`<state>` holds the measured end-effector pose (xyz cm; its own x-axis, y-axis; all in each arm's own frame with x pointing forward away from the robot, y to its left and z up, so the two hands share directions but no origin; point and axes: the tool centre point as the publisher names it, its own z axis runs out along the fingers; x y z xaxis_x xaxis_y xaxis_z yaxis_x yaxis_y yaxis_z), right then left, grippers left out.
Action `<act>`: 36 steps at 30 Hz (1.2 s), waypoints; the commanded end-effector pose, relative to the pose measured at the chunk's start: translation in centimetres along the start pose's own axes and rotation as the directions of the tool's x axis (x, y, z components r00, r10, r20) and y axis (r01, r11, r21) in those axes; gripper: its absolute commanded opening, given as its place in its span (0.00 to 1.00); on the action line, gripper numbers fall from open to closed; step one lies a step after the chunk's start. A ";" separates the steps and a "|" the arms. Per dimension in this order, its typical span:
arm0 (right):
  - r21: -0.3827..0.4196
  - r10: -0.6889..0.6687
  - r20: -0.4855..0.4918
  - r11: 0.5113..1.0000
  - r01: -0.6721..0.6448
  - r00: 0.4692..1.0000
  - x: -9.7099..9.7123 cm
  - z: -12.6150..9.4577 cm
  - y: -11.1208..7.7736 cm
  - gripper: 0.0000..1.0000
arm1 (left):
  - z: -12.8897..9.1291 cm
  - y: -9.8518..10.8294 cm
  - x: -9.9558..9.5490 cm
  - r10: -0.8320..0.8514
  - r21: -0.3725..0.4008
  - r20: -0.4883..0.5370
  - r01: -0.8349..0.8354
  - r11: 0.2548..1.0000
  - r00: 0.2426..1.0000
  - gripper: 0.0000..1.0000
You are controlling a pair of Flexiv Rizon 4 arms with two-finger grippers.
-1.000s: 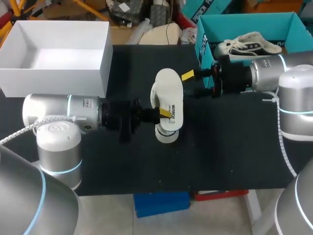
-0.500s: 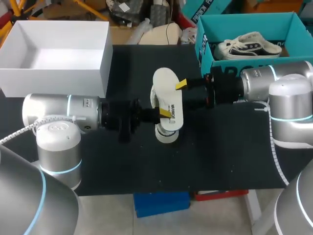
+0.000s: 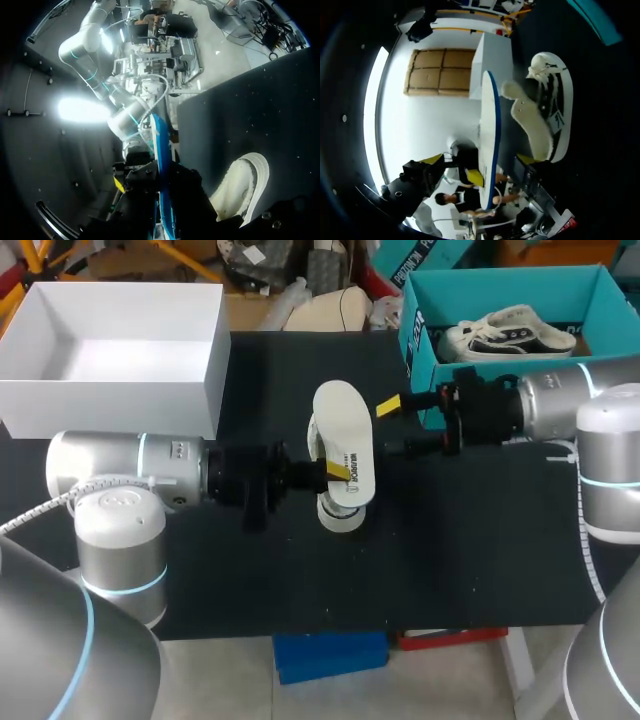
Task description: Take the shoe out of the shoebox, open the shoe tongue, remove and reinsert the insole, then place the shoe into the shoebox
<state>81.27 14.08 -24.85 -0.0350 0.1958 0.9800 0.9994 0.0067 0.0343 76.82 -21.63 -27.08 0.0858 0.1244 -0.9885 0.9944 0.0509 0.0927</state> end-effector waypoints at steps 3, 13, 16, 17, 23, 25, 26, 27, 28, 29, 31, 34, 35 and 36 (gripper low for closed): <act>0.022 -0.003 -0.010 1.000 0.004 1.000 -0.7 1.3 1.2 0.86 | 0.0 -0.1 0.0 0.002 -0.003 -0.002 -0.002 1.000 1.000 0.00; 0.041 0.001 -0.035 0.999 0.001 0.999 -1.2 3.1 1.5 0.73 | 0.0 -0.1 0.0 0.002 -0.003 -0.002 -0.002 1.000 1.000 0.00; 0.044 0.003 -0.044 0.999 -0.001 0.999 -1.6 3.8 1.4 0.71 | 0.0 -0.1 0.0 0.002 -0.003 -0.002 -0.002 1.000 1.000 0.00; 0.044 0.004 -0.046 0.999 -0.002 0.999 -1.6 4.0 1.4 0.71 | 0.0 -0.1 0.0 0.002 -0.003 -0.002 -0.002 1.000 1.000 0.00; 0.044 0.006 -0.058 0.999 -0.003 0.998 -1.8 5.1 1.5 0.62 | 0.0 -0.1 0.0 0.002 -0.003 -0.002 -0.002 1.000 1.000 0.00; 0.044 0.003 -0.058 0.999 -0.001 0.998 -1.7 5.3 1.7 0.58 | 0.0 -0.1 0.0 0.002 -0.003 -0.002 -0.002 1.000 1.000 0.00; 0.045 0.002 -0.057 0.999 0.001 0.998 -1.7 5.4 1.7 0.54 | 0.0 -0.1 0.0 0.002 -0.003 -0.002 -0.002 1.000 1.000 0.00; 0.047 0.000 -0.057 0.999 0.003 0.998 -1.6 5.5 1.8 0.50 | 0.0 -0.1 0.0 0.002 -0.003 -0.002 -0.002 1.000 1.000 0.00; 0.047 -0.001 -0.056 0.999 0.004 0.998 -1.6 5.5 1.9 0.49 | 0.0 -0.1 0.0 0.002 -0.003 -0.002 -0.002 1.000 1.000 0.00; 0.048 -0.003 -0.054 0.999 0.006 0.999 -1.5 5.6 1.9 0.49 | 0.0 -0.1 0.0 0.002 -0.003 -0.002 -0.002 1.000 1.000 0.00; 0.051 -0.008 -0.050 0.999 0.011 0.999 -1.4 5.8 2.1 0.47 | 0.0 -0.1 0.0 0.002 -0.003 -0.002 -0.002 1.000 1.000 0.00; 0.052 -0.012 -0.048 0.999 0.015 0.999 -1.3 6.0 2.2 0.45 | 0.0 -0.1 0.0 0.002 -0.003 -0.002 -0.002 1.000 1.000 0.00; 0.053 -0.012 -0.047 0.998 0.015 0.999 -1.3 6.1 2.2 0.45 | 0.0 -0.1 0.0 0.002 -0.003 -0.002 -0.002 1.000 1.000 0.00; 0.054 -0.013 -0.045 0.998 0.015 0.999 -1.3 6.1 2.2 0.43 | 0.0 -0.1 0.0 0.002 -0.003 -0.002 -0.002 1.000 1.000 0.00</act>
<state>83.27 19.58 -27.14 -0.0489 0.1476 0.9878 0.9974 0.0588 0.0406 76.82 -21.64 -27.08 0.0857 0.1245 -0.9885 0.9944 0.0509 0.0927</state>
